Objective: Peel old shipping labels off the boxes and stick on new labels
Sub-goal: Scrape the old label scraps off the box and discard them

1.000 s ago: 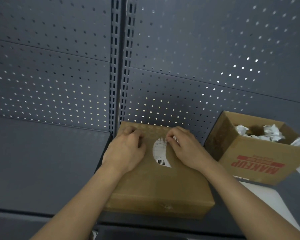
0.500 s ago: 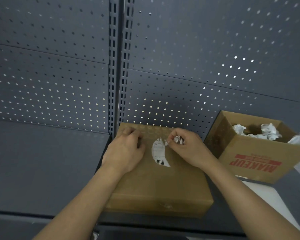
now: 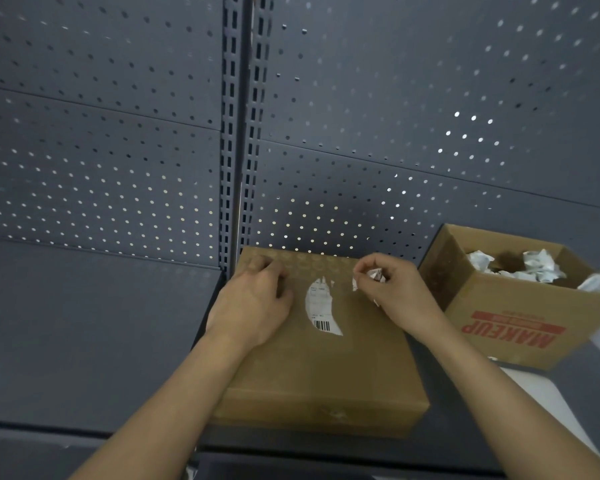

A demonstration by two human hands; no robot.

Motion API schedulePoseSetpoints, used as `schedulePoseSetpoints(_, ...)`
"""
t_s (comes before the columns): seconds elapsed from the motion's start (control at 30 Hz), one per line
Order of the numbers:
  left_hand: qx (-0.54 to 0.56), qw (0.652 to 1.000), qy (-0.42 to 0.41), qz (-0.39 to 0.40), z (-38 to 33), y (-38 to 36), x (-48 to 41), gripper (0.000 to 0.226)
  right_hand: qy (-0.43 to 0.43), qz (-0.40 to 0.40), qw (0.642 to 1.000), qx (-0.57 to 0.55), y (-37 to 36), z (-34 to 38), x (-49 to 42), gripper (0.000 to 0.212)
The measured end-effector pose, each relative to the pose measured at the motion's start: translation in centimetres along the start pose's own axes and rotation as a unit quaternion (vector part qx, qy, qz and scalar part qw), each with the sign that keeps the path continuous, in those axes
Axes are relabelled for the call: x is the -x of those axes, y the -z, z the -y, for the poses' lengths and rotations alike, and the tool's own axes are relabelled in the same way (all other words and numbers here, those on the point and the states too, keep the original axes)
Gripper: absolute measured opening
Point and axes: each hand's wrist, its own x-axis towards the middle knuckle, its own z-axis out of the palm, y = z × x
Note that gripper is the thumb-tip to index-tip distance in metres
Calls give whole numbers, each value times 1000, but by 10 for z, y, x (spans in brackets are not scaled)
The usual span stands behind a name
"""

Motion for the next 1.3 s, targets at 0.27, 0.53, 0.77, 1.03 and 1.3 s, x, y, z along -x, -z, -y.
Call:
schedulePoseSetpoints(0.27,-2,1000,-7,-6,1,0,0,30,-51,44,997,43,3,7,-4,29)
schedulePoseSetpoints(0.53,-6,1000,-10,-11,1,0,1,28,-59,63,995,44,2,12,-9,45)
schedulePoseSetpoints(0.77,-6,1000,-10,-12,0,0,1,27,-2,56,992,115,0,-8,-20,18)
schedulePoseSetpoints(1.03,-6,1000,-9,-10,1,-1,0,29,40,118,973,192,-9,-7,-28,14)
schedulePoseSetpoints(1.3,-13,1000,-11,-12,1,-2,0,29,99,144,948,266,-15,-7,-33,13)
